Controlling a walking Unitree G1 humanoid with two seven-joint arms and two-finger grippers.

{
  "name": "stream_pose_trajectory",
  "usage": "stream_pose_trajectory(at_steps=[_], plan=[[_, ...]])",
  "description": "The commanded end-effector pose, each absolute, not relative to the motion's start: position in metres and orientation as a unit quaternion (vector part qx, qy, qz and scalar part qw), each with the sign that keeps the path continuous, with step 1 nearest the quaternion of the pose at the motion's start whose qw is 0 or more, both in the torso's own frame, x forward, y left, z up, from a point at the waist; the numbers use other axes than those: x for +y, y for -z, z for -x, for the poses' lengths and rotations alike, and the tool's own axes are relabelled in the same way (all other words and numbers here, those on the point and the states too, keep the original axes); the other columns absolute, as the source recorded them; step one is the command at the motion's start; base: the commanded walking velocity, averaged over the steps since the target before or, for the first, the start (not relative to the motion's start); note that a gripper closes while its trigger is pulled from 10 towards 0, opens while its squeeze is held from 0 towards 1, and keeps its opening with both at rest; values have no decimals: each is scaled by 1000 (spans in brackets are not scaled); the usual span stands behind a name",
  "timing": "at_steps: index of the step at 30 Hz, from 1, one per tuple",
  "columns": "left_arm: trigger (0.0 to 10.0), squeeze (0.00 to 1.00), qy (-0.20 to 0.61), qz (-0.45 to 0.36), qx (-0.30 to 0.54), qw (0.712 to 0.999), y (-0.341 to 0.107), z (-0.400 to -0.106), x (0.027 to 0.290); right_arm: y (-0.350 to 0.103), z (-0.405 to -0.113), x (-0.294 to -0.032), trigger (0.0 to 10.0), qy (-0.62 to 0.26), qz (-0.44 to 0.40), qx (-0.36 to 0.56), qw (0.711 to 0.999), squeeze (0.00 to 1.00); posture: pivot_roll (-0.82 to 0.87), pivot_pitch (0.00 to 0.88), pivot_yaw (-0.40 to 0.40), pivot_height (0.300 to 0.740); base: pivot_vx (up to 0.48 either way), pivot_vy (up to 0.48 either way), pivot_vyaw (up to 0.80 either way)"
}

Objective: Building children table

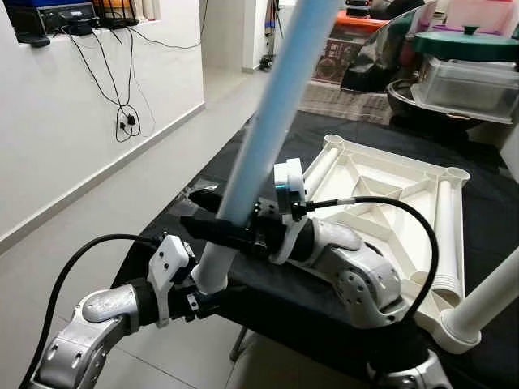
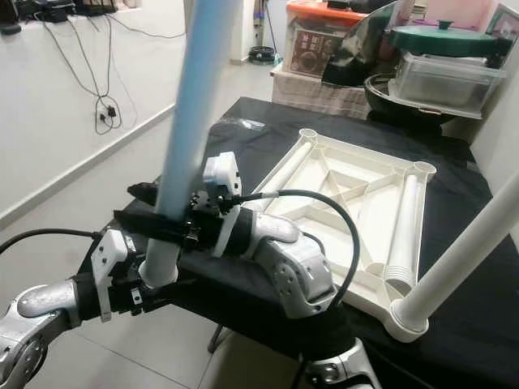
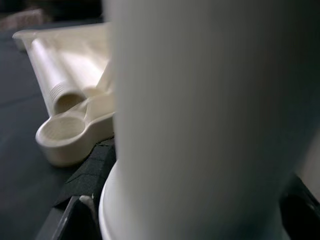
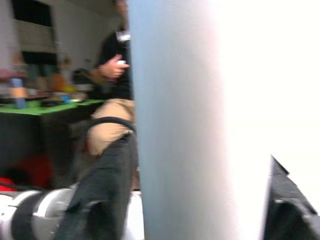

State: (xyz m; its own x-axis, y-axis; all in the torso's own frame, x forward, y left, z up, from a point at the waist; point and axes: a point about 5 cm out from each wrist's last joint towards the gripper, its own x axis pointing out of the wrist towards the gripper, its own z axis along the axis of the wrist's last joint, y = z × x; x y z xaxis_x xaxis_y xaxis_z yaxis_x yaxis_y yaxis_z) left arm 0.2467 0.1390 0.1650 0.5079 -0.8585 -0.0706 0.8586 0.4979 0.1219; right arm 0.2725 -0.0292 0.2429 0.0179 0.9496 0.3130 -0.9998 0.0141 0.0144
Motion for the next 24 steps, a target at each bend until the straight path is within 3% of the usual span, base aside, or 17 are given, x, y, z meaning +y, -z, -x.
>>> stream_pose_trajectory(at_steps=[1,7,8,13,17,24], plan=[[10000,0,502,-83,-14,861,-171,-246,135,-247,-273,-29,10000,-700,-123,-113,695,1000,66,0,-56,740,0,0,0],[10000,0,512,-95,-11,854,-172,-241,135,-251,-274,-35,10000,-717,-120,-120,677,1000,70,0,-59,740,0,0,0],[10000,0,537,-107,-2,837,-173,-231,137,-255,-272,-44,10000,-742,-107,-125,650,0,75,0,-61,740,0,0,0],[10000,0,557,-119,8,822,-174,-222,139,-255,-276,-51,10000,-751,-80,-126,643,0,78,0,-60,740,0,0,0],[10000,0,583,-135,25,801,-176,-209,144,-256,-290,-69,10000,-762,-8,-112,638,0,83,0,-67,740,0,0,0],[10000,0,617,-138,41,774,-176,-198,145,-268,-296,-79,10000,-774,15,-114,623,0,80,0,-71,740,0,0,0]])
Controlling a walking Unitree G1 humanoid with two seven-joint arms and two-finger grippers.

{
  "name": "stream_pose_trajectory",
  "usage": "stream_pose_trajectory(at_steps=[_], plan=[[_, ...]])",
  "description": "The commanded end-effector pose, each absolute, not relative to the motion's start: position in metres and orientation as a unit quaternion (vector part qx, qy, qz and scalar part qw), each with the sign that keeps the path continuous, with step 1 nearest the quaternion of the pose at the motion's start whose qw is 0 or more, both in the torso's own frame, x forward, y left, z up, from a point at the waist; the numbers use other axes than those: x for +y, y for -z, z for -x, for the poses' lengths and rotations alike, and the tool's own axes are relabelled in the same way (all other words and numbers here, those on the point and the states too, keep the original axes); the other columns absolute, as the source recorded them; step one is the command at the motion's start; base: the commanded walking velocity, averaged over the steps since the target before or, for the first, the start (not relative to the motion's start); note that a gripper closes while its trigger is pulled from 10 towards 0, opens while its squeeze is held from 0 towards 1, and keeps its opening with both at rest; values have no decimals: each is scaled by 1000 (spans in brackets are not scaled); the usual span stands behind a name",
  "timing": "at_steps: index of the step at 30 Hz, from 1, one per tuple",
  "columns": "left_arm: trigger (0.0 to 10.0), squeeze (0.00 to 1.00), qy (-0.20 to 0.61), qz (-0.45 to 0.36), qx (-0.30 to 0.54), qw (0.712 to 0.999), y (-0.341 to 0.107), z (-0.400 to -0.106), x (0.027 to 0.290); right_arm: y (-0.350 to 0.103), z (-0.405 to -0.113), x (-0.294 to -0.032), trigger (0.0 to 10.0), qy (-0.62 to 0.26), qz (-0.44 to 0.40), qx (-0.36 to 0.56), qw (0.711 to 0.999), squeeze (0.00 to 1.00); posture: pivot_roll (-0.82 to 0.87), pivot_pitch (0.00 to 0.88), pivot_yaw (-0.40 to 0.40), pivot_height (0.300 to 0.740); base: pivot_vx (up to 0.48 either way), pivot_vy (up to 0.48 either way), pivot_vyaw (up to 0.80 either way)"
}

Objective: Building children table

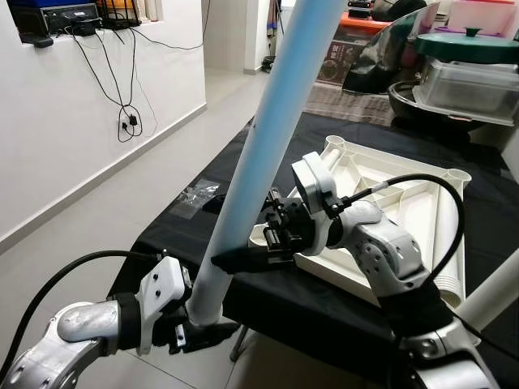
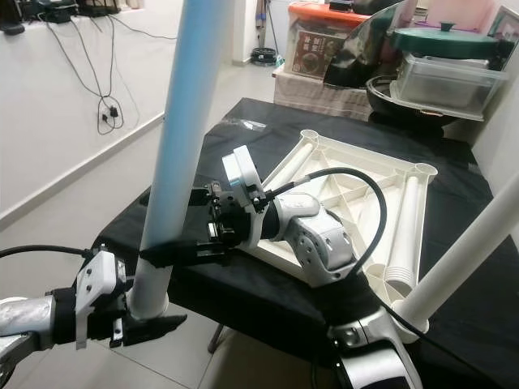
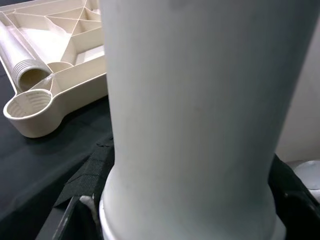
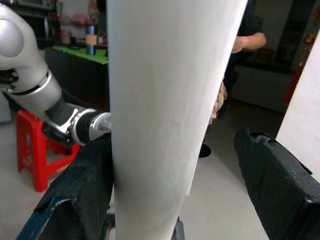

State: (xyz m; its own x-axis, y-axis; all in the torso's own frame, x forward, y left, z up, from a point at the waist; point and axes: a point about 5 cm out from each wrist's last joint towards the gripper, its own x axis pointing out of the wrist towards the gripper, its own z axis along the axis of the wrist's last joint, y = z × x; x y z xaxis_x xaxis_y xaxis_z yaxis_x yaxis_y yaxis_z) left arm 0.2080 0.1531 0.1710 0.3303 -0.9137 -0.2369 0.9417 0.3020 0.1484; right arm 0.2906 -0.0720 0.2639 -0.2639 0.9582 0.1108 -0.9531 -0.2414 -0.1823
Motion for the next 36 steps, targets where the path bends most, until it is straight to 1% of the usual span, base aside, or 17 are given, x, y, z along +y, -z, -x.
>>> stream_pose_trajectory(at_steps=[1,4,5,6,8,10,11,12,13,15,16,17,22,23,26,36], plan=[[10000,0,617,-138,41,774,-176,-198,145,-268,-296,-79,10000,-774,15,-114,623,0,80,0,-71,740,0,0,0],[10000,0,642,-128,46,755,-181,-192,143,-279,-292,-79,10000,-798,-14,-120,591,0,80,0,-72,740,0,0,0],[10000,0,642,-128,46,755,-181,-192,143,-279,-292,-79,10000,-798,-14,-120,591,0,80,0,-72,740,0,0,0],[10000,0,655,-136,54,741,-183,-189,146,-279,-286,-78,10000,-818,-33,-117,562,0,84,0,-73,740,0,0,0],[10000,0,655,-136,54,741,-183,-189,146,-279,-286,-78,10000,-818,-33,-117,562,0,84,0,-73,740,0,0,0],[10000,0,662,-141,58,733,-185,-188,150,-280,-281,-78,10000,-834,-48,-113,538,0,84,0,-74,740,0,0,0],[10000,0,664,-144,59,731,-185,-189,150,-280,-278,-77,6824,-842,-54,-112,526,0,84,0,-74,740,0,0,0],[10000,0,664,-144,59,731,-185,-189,150,-280,-278,-77,6824,-842,-54,-112,526,0,84,0,-74,740,0,0,0],[10000,0,667,-145,60,729,-186,-190,151,-279,-274,-76,2588,-852,-59,-110,509,0,77,0,-69,740,0,0,0],[10000,0,668,-145,61,728,-186,-190,151,-279,-272,-76,2588,-855,-60,-109,504,0,77,0,-69,740,0,0,0],[10000,0,669,-146,62,726,-186,-190,151,-279,-268,-77,0,-860,-63,-107,495,0,77,0,-69,740,0,0,0],[10000,0,670,-147,62,726,-186,-190,152,-279,-264,-77,0,-865,-65,-105,487,0,70,0,-65,740,0,0,0],[10000,0,670,-148,64,724,-186,-191,153,-279,-258,-79,0,-871,-67,-102,475,0,67,0,-63,740,0,0,0],[10000,0,669,-150,63,726,-186,-194,154,-279,-252,-78,10000,-876,-72,-99,466,0,64,0,-63,740,0,0,0],[10000,0,668,-151,62,726,-186,-195,154,-279,-251,-78,10000,-877,-75,-98,464,0,64,0,-63,740,0,0,0],[10000,0,671,-152,58,724,-186,-200,152,-283,-248,-74,10000,-872,-96,-89,472,0,58,0,-60,740,0,0,0]])
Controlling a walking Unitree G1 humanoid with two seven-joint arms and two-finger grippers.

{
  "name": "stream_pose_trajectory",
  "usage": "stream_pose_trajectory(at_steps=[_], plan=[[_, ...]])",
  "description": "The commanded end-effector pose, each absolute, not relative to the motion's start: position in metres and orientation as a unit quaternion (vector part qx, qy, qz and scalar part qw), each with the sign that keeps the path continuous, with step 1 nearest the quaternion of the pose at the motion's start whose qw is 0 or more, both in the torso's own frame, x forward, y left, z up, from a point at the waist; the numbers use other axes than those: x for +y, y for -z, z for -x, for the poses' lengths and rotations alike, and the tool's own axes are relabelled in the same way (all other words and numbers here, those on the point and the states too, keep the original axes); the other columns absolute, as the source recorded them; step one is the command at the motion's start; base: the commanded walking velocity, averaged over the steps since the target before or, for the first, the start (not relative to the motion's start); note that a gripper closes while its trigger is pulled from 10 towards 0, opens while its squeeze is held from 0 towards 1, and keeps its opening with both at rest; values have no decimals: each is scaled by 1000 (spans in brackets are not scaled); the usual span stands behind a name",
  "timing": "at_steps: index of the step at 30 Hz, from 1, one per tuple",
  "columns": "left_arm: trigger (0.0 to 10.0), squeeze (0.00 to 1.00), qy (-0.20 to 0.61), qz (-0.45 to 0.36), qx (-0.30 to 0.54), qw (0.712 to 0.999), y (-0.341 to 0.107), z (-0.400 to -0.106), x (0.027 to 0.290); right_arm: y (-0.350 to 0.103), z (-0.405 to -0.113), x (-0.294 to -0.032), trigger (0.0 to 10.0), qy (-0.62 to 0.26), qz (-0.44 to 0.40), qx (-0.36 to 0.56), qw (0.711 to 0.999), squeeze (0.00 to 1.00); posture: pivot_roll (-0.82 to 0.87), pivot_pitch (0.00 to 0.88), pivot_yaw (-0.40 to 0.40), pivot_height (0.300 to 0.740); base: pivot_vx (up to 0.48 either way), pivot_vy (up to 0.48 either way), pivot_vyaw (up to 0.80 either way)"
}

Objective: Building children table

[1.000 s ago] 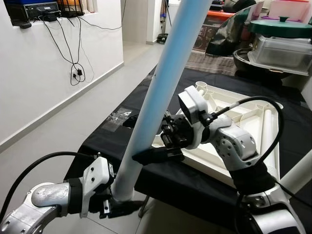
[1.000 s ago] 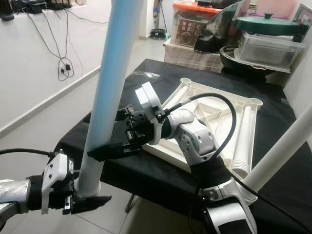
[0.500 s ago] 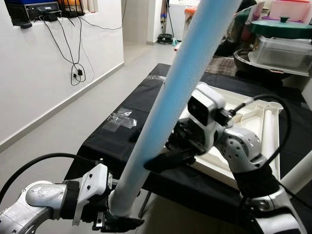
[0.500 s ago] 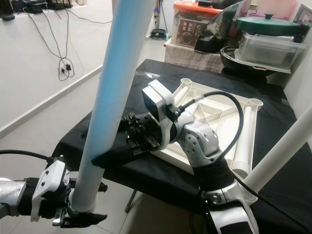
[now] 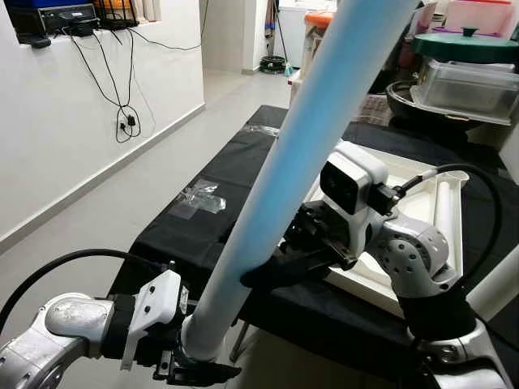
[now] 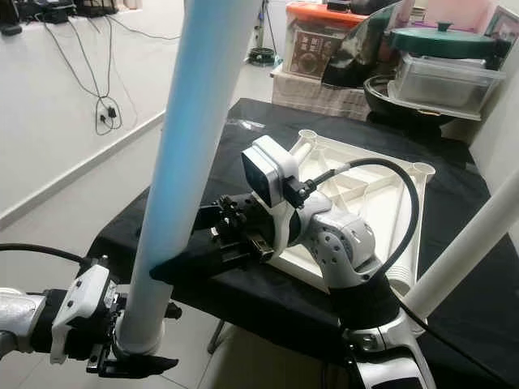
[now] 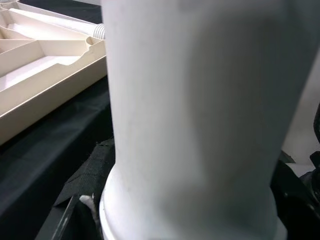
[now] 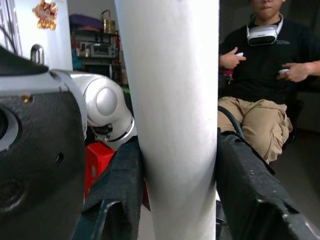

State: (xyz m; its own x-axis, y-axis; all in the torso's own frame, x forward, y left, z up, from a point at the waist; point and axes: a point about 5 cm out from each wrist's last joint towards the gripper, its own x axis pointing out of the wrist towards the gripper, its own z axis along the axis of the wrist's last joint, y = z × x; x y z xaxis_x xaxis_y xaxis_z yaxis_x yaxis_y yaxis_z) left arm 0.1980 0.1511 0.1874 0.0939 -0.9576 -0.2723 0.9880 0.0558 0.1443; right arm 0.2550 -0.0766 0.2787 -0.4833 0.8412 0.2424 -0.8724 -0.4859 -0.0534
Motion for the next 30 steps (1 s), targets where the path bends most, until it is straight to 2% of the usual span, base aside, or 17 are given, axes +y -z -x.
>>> stream_pose_trajectory(at_steps=[1,2,3,9,10,12,13,25,26,27,28,29,30], plan=[[10000,0,671,-152,58,724,-186,-200,152,-283,-248,-74,10000,-872,-96,-89,472,0,58,0,-60,740,0,0,0],[10000,0,670,-152,56,724,-186,-201,152,-283,-248,-73,10000,-870,-103,-83,475,745,58,0,-61,740,0,0,0],[10000,0,670,-153,54,724,-186,-201,151,-284,-249,-72,10000,-868,-109,-79,478,1000,57,0,-61,740,0,0,0],[10000,0,672,-151,50,723,-186,-202,150,-290,-246,-72,10000,-866,-127,-88,475,1000,56,0,-61,740,0,0,0],[10000,0,672,-151,49,723,-187,-202,149,-291,-244,-72,10000,-868,-127,-95,471,118,57,0,-61,740,0,0,0],[10000,0,673,-151,48,723,-187,-202,149,-292,-242,-71,10000,-869,-127,-100,468,118,57,0,-61,740,0,0,0],[10000,0,674,-150,46,722,-187,-202,149,-292,-240,-70,10000,-870,-125,-104,466,0,57,0,-60,740,0,0,0],[10000,0,678,-148,40,719,-188,-210,144,-294,-230,-51,10000,-869,-148,-130,454,0,52,0,-52,740,0,0,0],[10000,0,678,-148,38,719,-188,-210,143,-295,-230,-50,5647,-867,-150,-136,455,0,54,0,-55,740,0,0,0],[10000,0,677,-146,34,721,-188,-212,142,-296,-231,-47,3922,-861,-153,-146,463,0,53,0,-56,740,0,0,0],[10000,0,677,-146,34,721,-188,-212,142,-296,-231,-47,3922,-861,-153,-146,463,0,53,0,-56,740,0,0,0],[10000,0,677,-145,33,721,-189,-212,142,-296,-232,-46,2902,-857,-154,-150,468,0,53,0,-56,740,0,0,0],[10000,0,676,-144,32,722,-188,-212,141,-296,-233,-45,784,-854,-156,-154,472,0,52,0,-56,740,0,0,0]])
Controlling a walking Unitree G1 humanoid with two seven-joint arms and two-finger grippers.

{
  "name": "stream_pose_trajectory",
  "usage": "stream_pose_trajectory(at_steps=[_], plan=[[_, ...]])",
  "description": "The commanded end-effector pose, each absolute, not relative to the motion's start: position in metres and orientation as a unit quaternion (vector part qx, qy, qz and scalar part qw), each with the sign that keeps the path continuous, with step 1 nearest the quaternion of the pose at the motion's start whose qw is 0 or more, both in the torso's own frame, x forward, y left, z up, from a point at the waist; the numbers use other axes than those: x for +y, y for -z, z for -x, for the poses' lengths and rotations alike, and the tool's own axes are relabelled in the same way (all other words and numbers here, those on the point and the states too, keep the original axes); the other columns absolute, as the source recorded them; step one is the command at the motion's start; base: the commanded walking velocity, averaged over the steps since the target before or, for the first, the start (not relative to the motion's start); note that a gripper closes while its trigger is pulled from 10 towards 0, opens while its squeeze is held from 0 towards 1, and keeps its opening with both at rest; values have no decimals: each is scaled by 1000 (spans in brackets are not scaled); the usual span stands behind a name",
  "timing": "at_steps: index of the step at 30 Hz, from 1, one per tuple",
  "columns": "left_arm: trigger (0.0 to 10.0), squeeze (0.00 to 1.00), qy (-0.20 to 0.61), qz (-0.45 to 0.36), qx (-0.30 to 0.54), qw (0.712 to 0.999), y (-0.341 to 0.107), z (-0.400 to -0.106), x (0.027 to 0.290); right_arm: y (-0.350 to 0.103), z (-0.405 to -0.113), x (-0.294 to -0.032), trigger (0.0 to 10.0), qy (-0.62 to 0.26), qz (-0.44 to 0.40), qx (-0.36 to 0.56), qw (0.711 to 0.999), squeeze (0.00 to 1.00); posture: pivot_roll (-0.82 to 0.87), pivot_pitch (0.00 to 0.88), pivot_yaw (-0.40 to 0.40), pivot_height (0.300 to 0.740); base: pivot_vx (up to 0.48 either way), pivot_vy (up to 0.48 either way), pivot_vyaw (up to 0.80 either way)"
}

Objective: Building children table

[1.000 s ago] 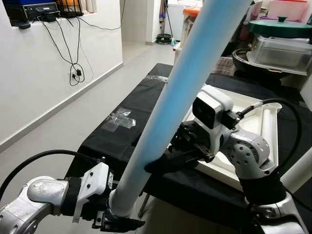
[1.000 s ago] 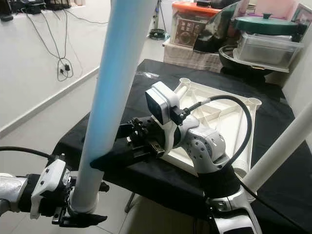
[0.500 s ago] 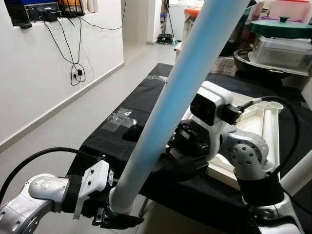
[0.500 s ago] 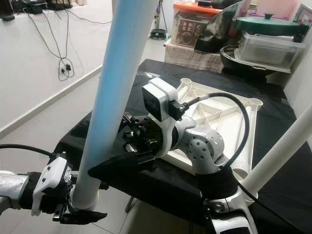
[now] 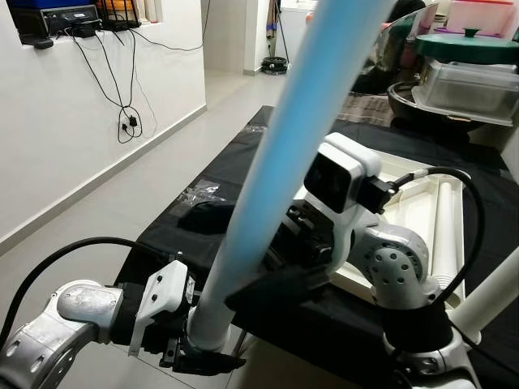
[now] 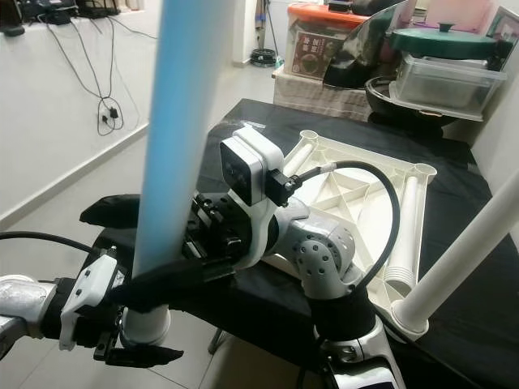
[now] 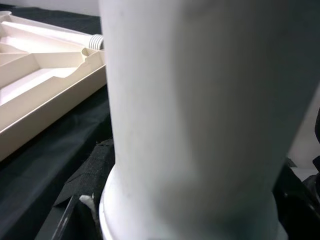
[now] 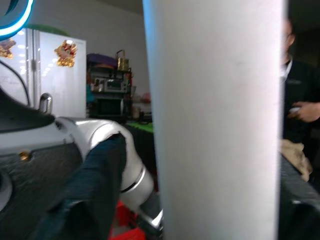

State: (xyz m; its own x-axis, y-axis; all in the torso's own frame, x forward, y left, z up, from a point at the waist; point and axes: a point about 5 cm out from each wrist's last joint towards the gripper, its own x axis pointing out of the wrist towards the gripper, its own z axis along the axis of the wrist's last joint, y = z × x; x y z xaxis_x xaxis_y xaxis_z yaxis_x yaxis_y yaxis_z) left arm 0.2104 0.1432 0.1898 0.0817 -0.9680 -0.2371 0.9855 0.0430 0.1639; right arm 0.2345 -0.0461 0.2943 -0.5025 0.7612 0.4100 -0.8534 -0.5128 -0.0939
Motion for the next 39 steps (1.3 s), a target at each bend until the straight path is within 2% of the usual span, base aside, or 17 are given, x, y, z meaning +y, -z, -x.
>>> stream_pose_trajectory(at_steps=[1,2,16,17,18,19,27,29,31,32,33,34,35,36,37,38,39], plan=[[10000,0,676,-144,32,722,-188,-212,141,-296,-233,-45,784,-854,-156,-154,472,0,52,0,-56,740,0,0,0],[10000,0,675,-142,32,723,-188,-212,141,-297,-234,-44,0,-851,-158,-159,476,0,51,0,-56,740,0,0,0],[10000,0,668,-141,30,730,-185,-214,141,-297,-237,-42,0,-836,-158,-176,495,0,52,0,-60,740,0,0,0],[10000,86,661,-145,25,736,-186,-215,142,-297,-237,-42,0,-836,-159,-176,496,0,52,0,-60,740,0,0,0],[10000,961,655,-147,21,741,-186,-217,142,-297,-237,-42,0,-835,-159,-177,496,0,53,0,-59,740,0,0,0],[10000,1000,651,-144,17,746,-186,-219,143,-297,-237,-42,0,-834,-159,-177,497,0,53,0,-59,740,0,0,0],[10000,1000,632,-123,-5,765,-194,-224,145,-297,-244,-43,0,-818,-153,-187,523,0,52,0,-56,740,0,0,0],[10000,1000,621,-125,-6,774,-196,-224,149,-296,-249,-44,0,-807,-151,-187,540,0,56,0,-57,740,0,0,0],[10000,1000,597,-135,-7,791,-200,-227,156,-292,-261,-47,0,-781,-138,-186,580,0,58,0,-58,740,0,0,0],[10000,231,583,-142,-10,800,-203,-226,162,-290,-273,-49,0,-755,-130,-183,616,0,58,0,-58,740,0,0,0],[10000,231,583,-142,-10,800,-203,-226,162,-290,-273,-49,0,-755,-130,-183,616,0,58,0,-58,740,0,0,0],[10000,0,575,-146,-13,805,-205,-226,166,-289,-281,-51,0,-738,-125,-181,638,0,58,0,-58,740,0,0,0],[10000,0,561,-146,-18,814,-208,-225,171,-287,-292,-54,0,-706,-113,-181,675,0,61,0,-60,740,0,0,0],[10000,0,561,-146,-18,814,-208,-225,171,-287,-292,-54,0,-706,-113,-181,675,0,61,0,-60,740,0,0,0],[10000,0,545,-147,-25,825,-211,-224,176,-285,-304,-57,0,-671,-99,-180,713,0,61,0,-60,740,0,0,0],[10000,0,545,-147,-25,825,-211,-224,176,-285,-304,-57,0,-671,-99,-180,713,0,61,0,-60,740,0,0,0],[10000,0,521,-143,-36,841,-214,-224,180,-281,-319,-62,0,-622,-86,-174,759,0,73,0,-68,740,0,0,0]])
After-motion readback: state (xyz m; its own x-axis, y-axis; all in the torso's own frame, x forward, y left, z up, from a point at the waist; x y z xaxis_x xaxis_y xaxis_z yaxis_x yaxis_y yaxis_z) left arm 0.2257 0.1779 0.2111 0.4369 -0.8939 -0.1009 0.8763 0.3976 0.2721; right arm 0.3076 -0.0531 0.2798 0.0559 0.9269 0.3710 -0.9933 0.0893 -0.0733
